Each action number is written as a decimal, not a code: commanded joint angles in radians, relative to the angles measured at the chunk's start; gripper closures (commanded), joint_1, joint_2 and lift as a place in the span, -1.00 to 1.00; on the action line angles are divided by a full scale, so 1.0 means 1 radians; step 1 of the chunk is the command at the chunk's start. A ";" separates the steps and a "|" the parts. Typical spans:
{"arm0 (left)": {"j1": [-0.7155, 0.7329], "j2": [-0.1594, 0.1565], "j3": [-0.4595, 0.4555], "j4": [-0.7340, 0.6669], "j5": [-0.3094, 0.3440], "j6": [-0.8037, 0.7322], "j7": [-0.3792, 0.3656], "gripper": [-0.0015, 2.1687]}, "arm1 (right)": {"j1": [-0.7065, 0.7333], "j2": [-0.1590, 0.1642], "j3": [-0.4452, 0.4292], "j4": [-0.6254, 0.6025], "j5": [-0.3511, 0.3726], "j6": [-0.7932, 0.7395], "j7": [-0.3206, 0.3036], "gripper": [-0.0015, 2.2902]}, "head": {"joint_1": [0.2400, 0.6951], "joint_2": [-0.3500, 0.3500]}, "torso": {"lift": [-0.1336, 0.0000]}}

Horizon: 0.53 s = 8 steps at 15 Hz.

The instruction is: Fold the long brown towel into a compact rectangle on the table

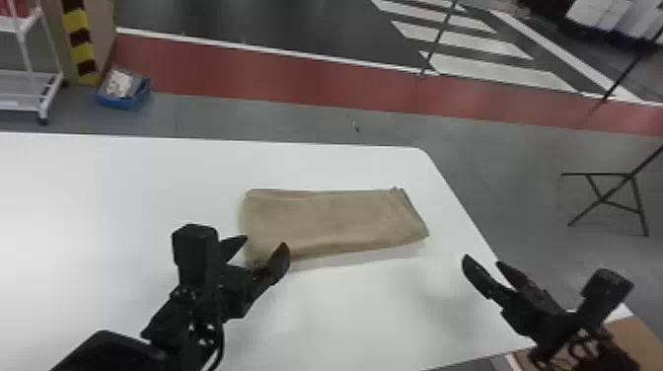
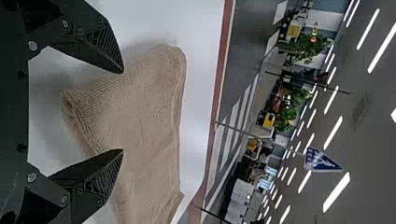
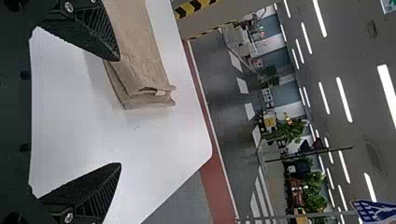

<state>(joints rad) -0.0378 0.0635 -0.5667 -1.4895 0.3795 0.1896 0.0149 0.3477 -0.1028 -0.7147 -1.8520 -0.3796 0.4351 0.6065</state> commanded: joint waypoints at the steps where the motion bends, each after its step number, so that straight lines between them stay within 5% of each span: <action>1: -0.004 -0.010 -0.013 0.008 -0.025 0.003 0.000 -0.69 | 0.002 0.000 -0.014 -0.001 -0.002 0.000 0.009 -0.92 | 1.00 -1.00 | -0.86; 8: -0.004 -0.011 -0.002 0.006 -0.048 0.021 0.030 -0.61 | 0.011 0.000 -0.034 -0.003 -0.004 0.000 0.022 -0.92 | 1.00 -1.00 | -0.86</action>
<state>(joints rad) -0.0414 0.0520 -0.5732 -1.4829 0.3315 0.2045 0.0443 0.3567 -0.1028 -0.7481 -1.8546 -0.3834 0.4350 0.6290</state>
